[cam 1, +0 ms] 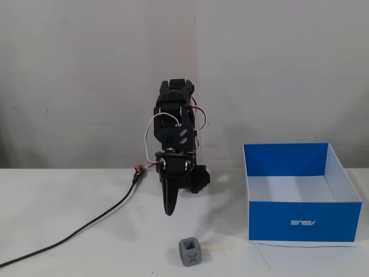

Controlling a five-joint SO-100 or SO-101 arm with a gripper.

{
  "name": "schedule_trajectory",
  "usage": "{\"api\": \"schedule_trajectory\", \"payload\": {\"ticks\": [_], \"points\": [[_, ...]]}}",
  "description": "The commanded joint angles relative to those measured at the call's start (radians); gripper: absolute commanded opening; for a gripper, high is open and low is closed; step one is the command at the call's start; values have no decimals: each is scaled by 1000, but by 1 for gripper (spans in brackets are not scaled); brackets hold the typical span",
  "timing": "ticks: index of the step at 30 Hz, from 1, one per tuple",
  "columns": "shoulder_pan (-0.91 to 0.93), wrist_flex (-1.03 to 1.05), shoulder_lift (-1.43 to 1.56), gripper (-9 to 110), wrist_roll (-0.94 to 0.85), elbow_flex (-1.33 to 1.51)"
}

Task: Pick the gray block and keep it in the box.

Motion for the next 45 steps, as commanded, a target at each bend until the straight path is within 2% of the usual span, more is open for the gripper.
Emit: {"api": "schedule_trajectory", "payload": {"ticks": [1,16,26,45], "points": [[-21,8,-80,7,-6,-112],[-75,74,-318,26,-8,-216],[-114,75,-426,28,-9,-272],[-109,-51,-618,30,-15,-311]]}}
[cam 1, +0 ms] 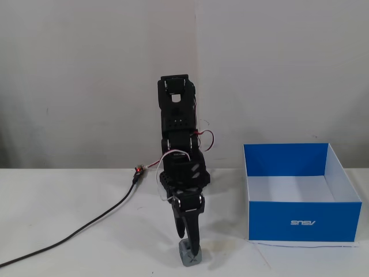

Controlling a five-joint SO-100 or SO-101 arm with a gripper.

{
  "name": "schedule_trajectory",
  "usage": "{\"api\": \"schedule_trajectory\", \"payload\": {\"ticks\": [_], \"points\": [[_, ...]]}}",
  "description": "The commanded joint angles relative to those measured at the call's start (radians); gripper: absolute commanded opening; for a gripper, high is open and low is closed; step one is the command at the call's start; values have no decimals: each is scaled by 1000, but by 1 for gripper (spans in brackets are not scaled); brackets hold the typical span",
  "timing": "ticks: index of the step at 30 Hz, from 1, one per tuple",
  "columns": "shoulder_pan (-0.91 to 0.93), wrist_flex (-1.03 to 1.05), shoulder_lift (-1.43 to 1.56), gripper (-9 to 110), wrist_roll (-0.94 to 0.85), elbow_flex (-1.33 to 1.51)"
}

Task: Pick the gray block and keep it in the box.

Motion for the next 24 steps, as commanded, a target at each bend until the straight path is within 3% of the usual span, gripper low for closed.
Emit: {"api": "schedule_trajectory", "payload": {"ticks": [1,24], "points": [[-2,-25,-11,29,-14,-83],[-23,-160,-80,23,-14,-35]]}}
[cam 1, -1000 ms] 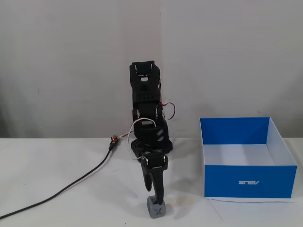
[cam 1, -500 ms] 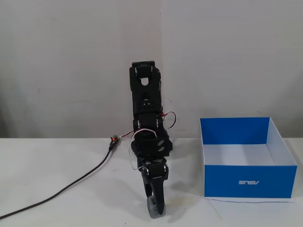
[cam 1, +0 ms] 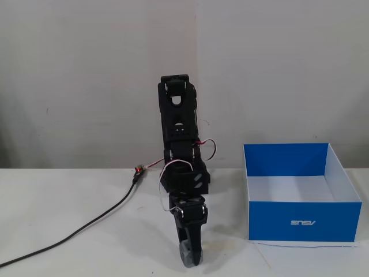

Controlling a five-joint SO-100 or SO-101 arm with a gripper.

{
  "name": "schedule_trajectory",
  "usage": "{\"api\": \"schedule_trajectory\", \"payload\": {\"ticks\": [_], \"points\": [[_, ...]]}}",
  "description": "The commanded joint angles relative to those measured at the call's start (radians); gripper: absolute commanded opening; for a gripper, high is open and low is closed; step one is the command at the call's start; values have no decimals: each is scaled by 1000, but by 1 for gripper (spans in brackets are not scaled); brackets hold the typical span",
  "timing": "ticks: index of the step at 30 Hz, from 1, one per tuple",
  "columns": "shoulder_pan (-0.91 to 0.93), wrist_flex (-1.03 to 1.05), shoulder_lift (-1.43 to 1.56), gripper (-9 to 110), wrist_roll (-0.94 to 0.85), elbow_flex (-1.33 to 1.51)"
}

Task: Pick the gray block and keep it in the box.

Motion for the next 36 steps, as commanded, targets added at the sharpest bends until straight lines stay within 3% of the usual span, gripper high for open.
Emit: {"api": "schedule_trajectory", "payload": {"ticks": [1,12,26,36], "points": [[-9,-9,9,23,-14,-35],[-17,-8,9,22,-14,-28],[-21,14,-15,10,-14,-51],[2,74,158,6,-15,-117]]}}
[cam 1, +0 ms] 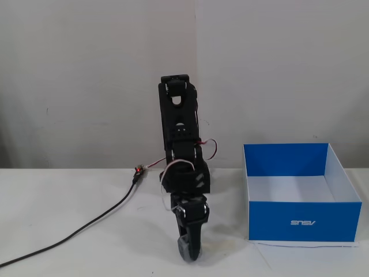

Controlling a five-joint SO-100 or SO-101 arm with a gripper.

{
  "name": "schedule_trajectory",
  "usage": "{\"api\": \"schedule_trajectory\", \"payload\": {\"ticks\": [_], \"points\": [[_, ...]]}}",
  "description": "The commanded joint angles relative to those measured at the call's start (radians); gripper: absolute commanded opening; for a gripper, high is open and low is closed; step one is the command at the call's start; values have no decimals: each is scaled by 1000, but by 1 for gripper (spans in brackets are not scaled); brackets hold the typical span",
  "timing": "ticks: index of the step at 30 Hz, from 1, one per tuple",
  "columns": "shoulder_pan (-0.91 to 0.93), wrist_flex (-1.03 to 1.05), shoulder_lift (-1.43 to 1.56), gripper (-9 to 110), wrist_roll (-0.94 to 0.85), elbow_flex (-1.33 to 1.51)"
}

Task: Pick the gray block and keep it in the box.

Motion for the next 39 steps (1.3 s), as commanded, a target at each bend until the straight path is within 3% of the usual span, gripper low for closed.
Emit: {"api": "schedule_trajectory", "payload": {"ticks": [1,18,30,39], "points": [[8,52,169,6,-15,-120],[-218,321,396,5,112,-407],[-571,457,394,5,321,-545],[-873,457,400,6,316,-515]]}}
